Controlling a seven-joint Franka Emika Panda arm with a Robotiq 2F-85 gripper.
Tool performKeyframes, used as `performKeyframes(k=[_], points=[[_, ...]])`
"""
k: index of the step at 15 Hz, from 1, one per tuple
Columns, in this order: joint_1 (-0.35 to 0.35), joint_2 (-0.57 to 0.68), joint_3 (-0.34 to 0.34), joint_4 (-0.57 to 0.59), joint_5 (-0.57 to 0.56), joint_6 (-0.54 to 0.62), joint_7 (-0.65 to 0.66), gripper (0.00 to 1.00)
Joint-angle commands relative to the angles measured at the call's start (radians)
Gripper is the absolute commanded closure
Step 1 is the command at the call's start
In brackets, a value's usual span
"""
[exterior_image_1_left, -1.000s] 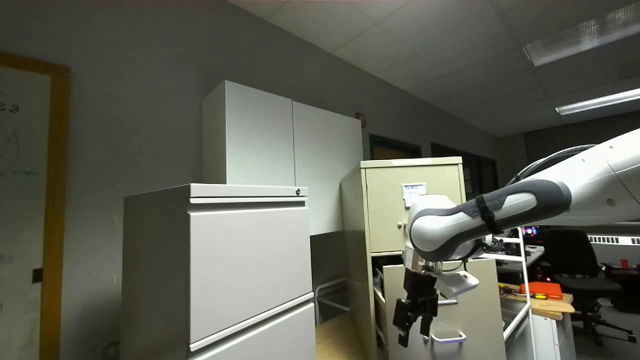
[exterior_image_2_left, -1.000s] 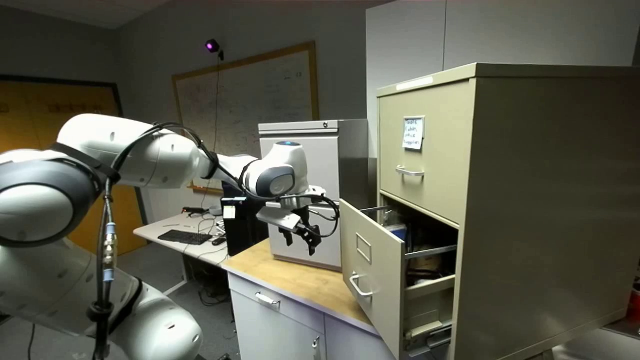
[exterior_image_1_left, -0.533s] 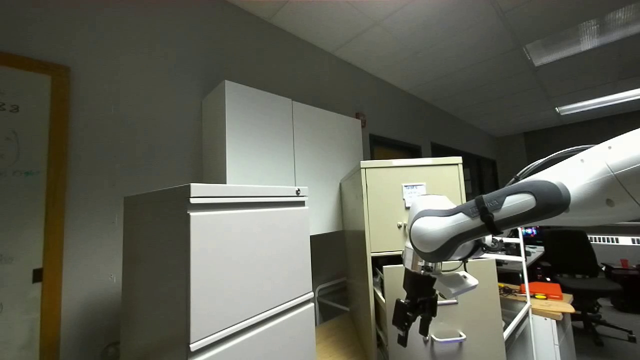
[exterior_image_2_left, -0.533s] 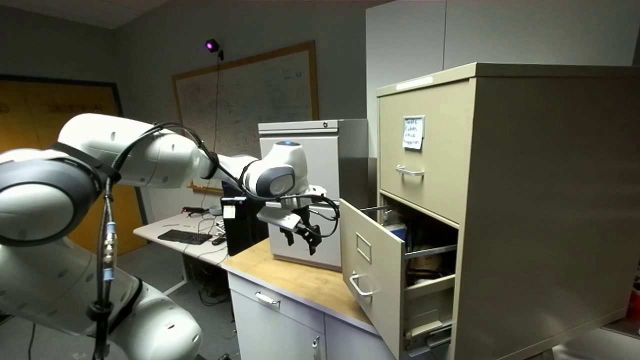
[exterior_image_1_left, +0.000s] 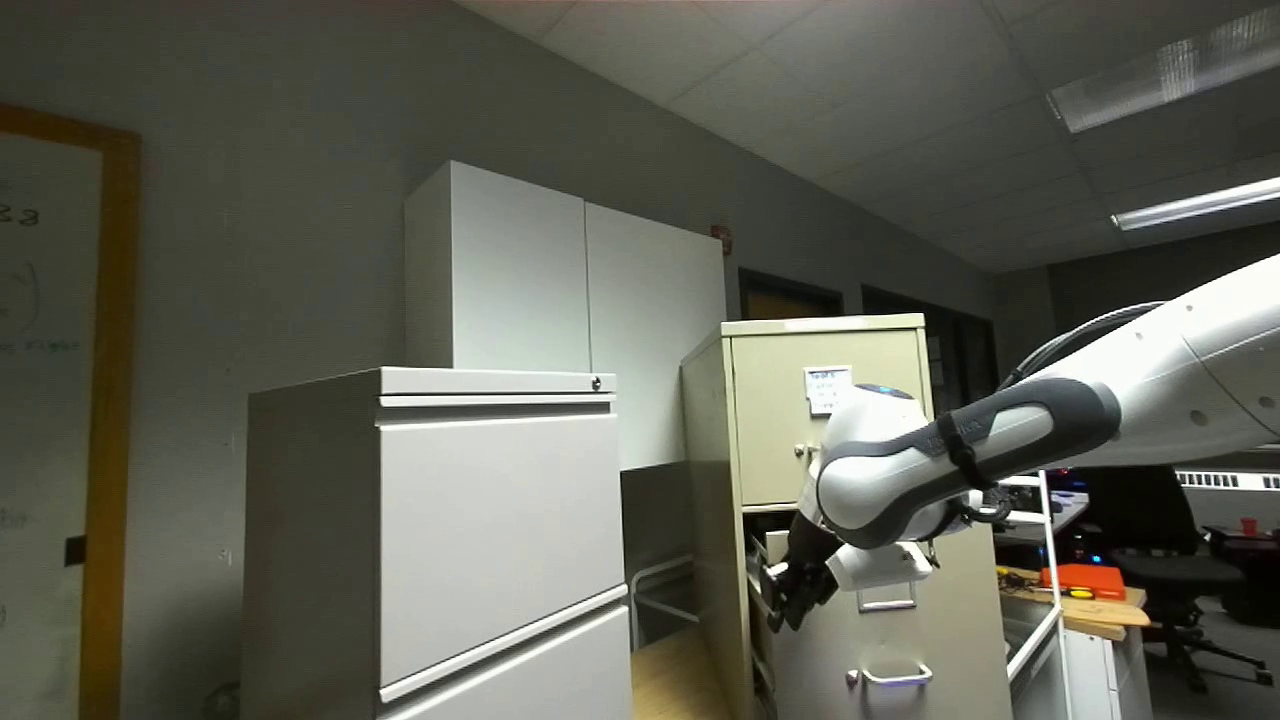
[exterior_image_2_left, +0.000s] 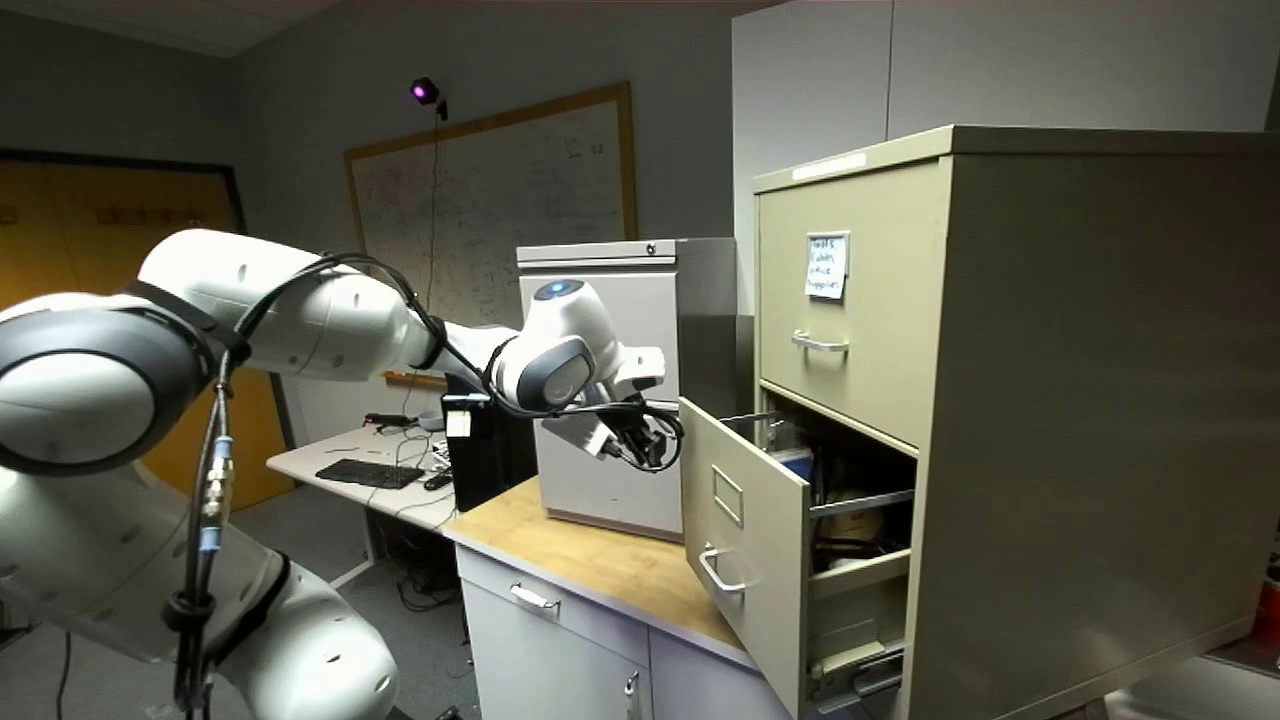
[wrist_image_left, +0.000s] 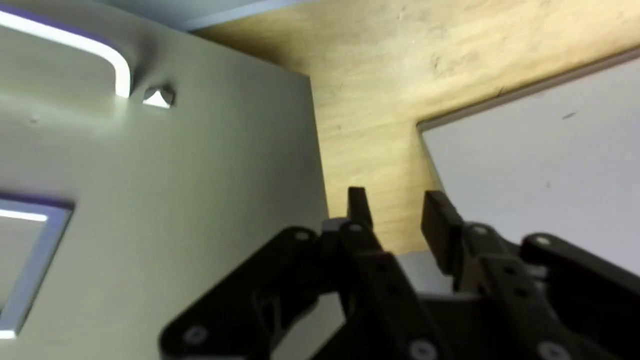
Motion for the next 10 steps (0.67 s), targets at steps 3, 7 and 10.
performKeyframes(k=[3,7,10], points=[[-0.176,0.052,0.070,-0.003,-0.076,0.201,0.192,1.00],[-0.269,0.069,0.114,-0.005,-0.116,0.214,0.318,1.00],[-0.307,0.102,0.145,0.009,-0.112,0.295,0.427,1.00]])
